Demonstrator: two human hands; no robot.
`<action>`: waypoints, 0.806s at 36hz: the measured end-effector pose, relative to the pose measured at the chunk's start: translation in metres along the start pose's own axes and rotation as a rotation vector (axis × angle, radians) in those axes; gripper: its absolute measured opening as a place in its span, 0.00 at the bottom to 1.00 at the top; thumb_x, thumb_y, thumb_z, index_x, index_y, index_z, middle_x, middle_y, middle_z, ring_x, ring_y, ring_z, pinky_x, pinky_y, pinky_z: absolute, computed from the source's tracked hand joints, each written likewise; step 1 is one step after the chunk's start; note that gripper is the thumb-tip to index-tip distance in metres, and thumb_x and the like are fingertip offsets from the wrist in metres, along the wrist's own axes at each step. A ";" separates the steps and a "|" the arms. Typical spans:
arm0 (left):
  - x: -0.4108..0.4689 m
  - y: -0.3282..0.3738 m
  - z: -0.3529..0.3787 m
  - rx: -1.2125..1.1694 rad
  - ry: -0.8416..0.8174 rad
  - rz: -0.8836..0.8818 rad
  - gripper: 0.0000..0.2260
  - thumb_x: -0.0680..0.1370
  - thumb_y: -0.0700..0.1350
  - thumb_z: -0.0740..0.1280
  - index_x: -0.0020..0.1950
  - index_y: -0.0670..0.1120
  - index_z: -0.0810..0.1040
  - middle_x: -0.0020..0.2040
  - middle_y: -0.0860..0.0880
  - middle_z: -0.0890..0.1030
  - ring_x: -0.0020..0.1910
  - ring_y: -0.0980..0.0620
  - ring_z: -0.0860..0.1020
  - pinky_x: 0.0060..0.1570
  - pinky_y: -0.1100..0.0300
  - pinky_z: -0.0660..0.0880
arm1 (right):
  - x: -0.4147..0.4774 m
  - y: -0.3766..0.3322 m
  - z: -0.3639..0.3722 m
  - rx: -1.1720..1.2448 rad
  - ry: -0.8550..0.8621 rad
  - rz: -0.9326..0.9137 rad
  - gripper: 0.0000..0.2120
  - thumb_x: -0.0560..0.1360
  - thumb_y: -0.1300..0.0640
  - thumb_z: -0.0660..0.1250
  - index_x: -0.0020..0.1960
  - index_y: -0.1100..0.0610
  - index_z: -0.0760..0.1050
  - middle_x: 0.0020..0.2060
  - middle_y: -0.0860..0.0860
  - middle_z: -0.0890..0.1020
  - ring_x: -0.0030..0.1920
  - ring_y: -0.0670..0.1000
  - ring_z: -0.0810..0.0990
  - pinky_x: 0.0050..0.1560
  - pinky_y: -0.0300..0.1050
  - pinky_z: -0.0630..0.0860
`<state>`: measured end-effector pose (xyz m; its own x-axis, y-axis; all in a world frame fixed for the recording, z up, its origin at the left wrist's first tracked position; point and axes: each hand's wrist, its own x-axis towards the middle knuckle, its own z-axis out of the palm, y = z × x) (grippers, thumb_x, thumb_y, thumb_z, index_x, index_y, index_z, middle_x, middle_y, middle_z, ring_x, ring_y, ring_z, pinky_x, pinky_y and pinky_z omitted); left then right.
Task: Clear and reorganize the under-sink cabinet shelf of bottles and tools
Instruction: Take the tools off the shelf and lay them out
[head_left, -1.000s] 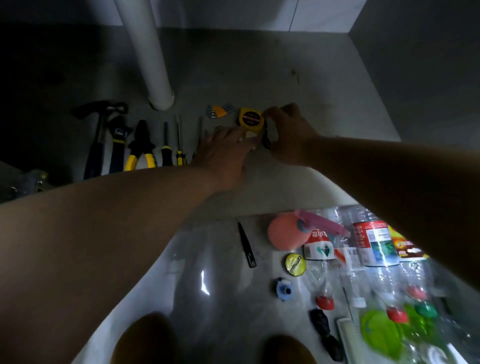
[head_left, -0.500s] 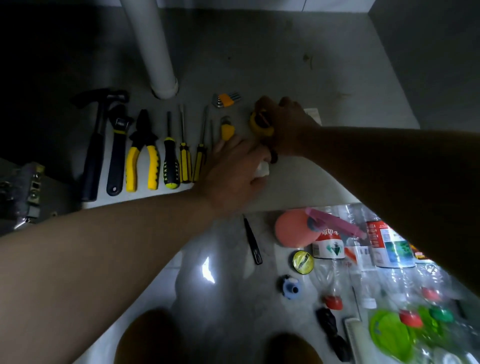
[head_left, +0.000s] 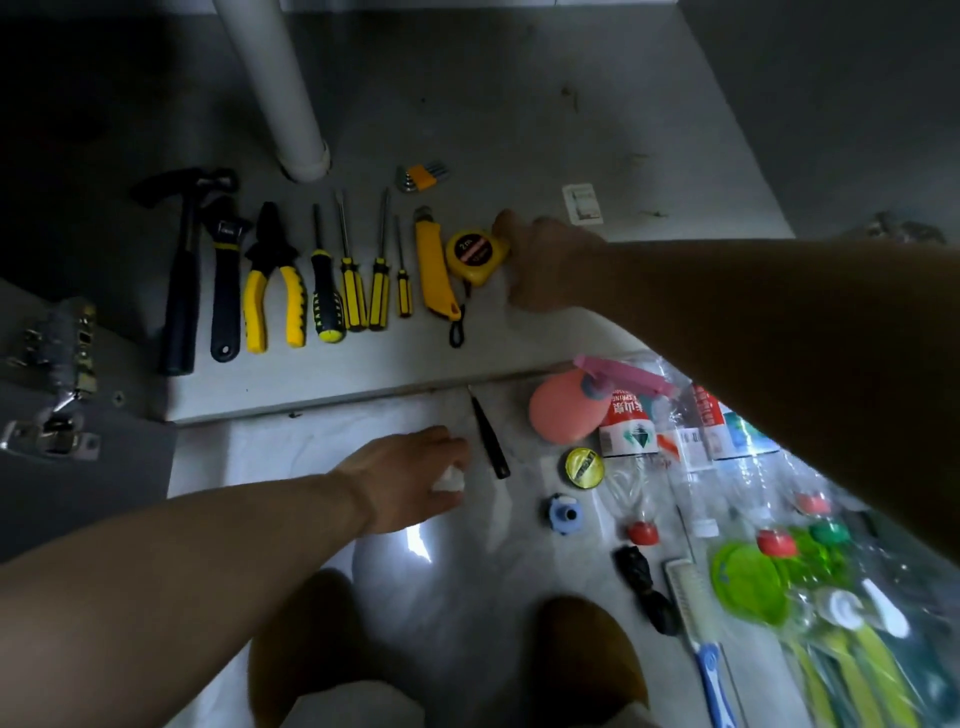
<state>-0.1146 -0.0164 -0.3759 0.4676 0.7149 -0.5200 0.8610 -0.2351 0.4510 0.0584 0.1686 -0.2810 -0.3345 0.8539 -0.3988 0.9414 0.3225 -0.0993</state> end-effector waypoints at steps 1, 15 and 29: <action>0.001 0.001 0.000 -0.036 -0.016 -0.033 0.14 0.78 0.59 0.66 0.61 0.57 0.71 0.59 0.57 0.72 0.53 0.52 0.77 0.54 0.55 0.76 | 0.000 0.000 0.002 0.024 0.014 0.015 0.33 0.73 0.52 0.71 0.73 0.53 0.60 0.63 0.62 0.70 0.60 0.65 0.77 0.50 0.52 0.77; 0.007 -0.007 0.000 -0.266 0.005 -0.018 0.14 0.76 0.42 0.71 0.60 0.49 0.76 0.52 0.53 0.74 0.51 0.53 0.76 0.48 0.70 0.72 | 0.018 -0.018 0.016 0.012 0.119 -0.080 0.34 0.72 0.49 0.74 0.73 0.49 0.61 0.63 0.56 0.71 0.61 0.63 0.74 0.51 0.53 0.76; 0.015 0.002 0.008 -0.234 -0.072 -0.003 0.15 0.74 0.48 0.76 0.59 0.51 0.78 0.55 0.52 0.78 0.54 0.53 0.77 0.56 0.55 0.76 | -0.067 -0.005 -0.020 0.470 0.174 -0.127 0.27 0.70 0.38 0.70 0.62 0.51 0.70 0.47 0.49 0.78 0.42 0.48 0.76 0.39 0.43 0.69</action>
<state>-0.1040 -0.0115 -0.3887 0.4855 0.6643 -0.5684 0.7966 -0.0683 0.6006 0.0755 0.1179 -0.2350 -0.4118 0.8883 -0.2035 0.7975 0.2433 -0.5521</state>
